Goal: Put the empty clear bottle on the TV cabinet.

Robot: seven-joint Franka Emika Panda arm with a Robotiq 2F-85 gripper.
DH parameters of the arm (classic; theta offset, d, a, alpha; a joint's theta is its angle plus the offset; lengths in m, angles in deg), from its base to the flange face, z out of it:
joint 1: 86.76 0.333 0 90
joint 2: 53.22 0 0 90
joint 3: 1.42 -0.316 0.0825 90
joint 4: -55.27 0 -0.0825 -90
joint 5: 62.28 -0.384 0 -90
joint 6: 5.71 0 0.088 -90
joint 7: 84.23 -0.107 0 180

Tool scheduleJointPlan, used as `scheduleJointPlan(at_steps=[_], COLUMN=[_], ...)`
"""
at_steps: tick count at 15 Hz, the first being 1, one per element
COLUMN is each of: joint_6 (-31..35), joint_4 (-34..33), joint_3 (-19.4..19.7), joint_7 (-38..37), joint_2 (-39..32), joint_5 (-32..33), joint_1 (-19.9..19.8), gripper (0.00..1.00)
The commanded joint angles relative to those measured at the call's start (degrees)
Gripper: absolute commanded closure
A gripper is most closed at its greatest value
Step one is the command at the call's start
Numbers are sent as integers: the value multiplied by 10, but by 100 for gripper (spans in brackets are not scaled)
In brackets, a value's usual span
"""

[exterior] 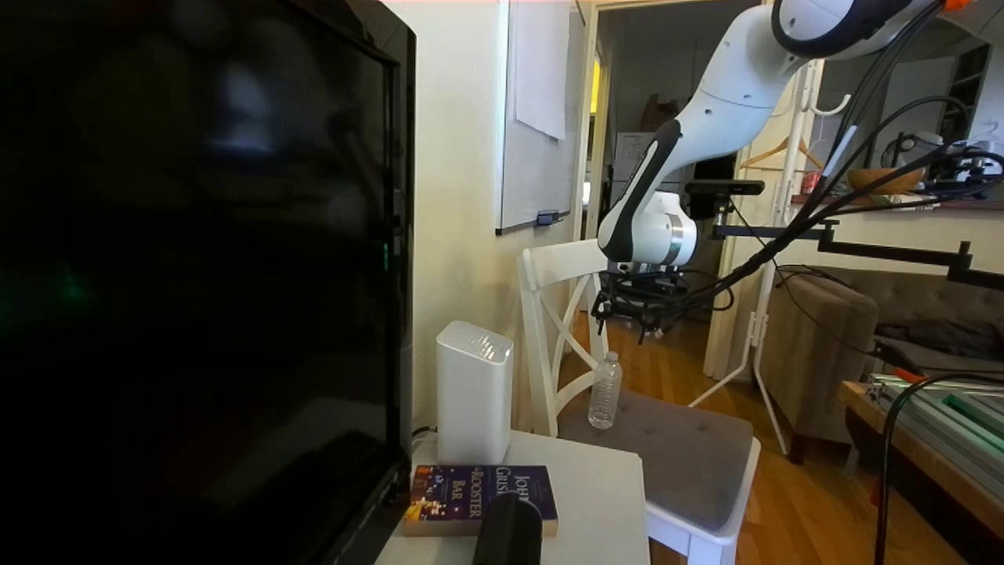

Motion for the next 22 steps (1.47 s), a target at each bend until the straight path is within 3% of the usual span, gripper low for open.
scheduleJointPlan(at_steps=[1, 6, 10, 12, 14, 18, 19, 22], joint_6=[10, -2, 1, 3, 4, 3, 3, 6], joint_4=[-31, -37, -44, -51, -57, -68, -69, -67], joint_3=[-9, -5, -5, -8, -10, -11, -12, -14], joint_7=[-13, -15, -16, -15, -12, -12, -11, -7], joint_2=[-27, -36, -46, -53, -59, -69, -70, -66], joint_5=[-5, 1, 0, -1, 0, 1, 1, 1], joint_1=[-12, -12, -14, -17, -20, -20, -21, -20], gripper=[1, 19, 42, 44, 38, 46, 63, 78])
